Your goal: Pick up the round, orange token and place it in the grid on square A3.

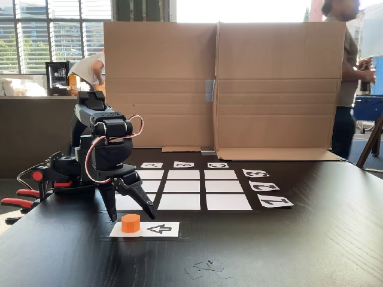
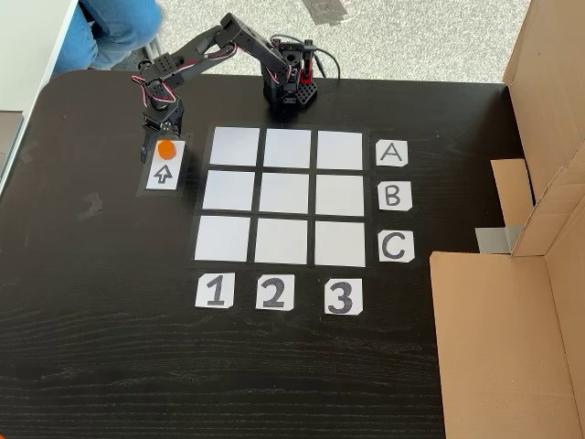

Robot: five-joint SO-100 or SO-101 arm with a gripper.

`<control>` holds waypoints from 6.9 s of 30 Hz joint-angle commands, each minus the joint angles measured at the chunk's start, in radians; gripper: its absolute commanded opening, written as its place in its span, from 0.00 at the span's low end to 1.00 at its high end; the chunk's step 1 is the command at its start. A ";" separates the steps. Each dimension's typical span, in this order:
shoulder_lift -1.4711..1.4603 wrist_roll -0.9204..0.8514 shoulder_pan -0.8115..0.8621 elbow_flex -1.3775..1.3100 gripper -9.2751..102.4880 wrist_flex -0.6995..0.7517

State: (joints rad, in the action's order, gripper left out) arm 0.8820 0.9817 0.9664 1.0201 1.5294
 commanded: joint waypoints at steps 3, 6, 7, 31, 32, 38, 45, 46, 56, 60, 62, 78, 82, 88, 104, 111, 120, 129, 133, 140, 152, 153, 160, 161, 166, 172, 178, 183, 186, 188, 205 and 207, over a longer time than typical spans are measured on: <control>0.000 -0.048 -0.002 -0.048 0.34 -0.006; 0.000 -0.069 0.000 -0.052 0.26 -0.012; 0.000 -0.080 0.000 -0.054 0.20 -0.014; 0.310 -0.230 0.126 0.144 0.08 -0.184; 0.350 -0.249 0.126 0.183 0.08 -0.184; 0.578 -0.376 0.089 0.397 0.08 -0.186; 0.753 -0.560 0.006 0.543 0.08 -0.173; 0.772 -0.575 -0.008 0.554 0.08 -0.173; 1.037 -0.779 -0.181 0.793 0.08 -0.170; 1.124 -0.779 -0.291 0.890 0.08 -0.156; 1.173 -0.779 -0.354 0.930 0.08 -0.149; 1.427 -0.746 -0.989 1.054 0.08 0.018; 1.486 -0.732 -1.114 1.103 0.08 0.018; 1.453 -0.629 -1.335 1.180 0.08 -0.005; 1.216 -0.436 -1.618 1.221 0.08 -0.166; 1.131 -0.403 -1.634 1.261 0.08 -0.245; 1.031 -0.382 -1.638 1.262 0.08 -0.324; 0.988 -0.327 -1.647 1.273 0.12 -0.383; 0.992 -0.270 -1.641 1.307 0.39 -0.377; 1.028 -0.261 -1.626 1.344 0.48 -0.390; 1.201 -0.261 -1.468 1.350 0.49 -0.377; 1.224 -0.261 -1.447 1.350 0.49 -0.377; 1.327 -0.239 -1.287 1.276 0.49 -0.391; 1.335 -0.224 -1.261 1.252 0.49 -0.393; 1.374 -0.114 -1.080 1.146 0.49 -0.480; 1.430 -0.017 -0.776 1.054 0.47 -0.545; 1.528 0.080 -0.448 1.049 0.21 -0.572; 1.591 0.170 -0.161 1.045 0.08 -0.615; 1.623 0.261 -0.002 1.062 0.08 -0.644; 1.635 0.348 0.106 1.074 0.08 -0.678; 1.959 0.549 0.663 1.569 0.08 -0.753; 2.022 0.549 0.712 1.629 0.08 -0.744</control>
State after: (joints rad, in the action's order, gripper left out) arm 2.8195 1.5232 1.6352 2.5863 0.7839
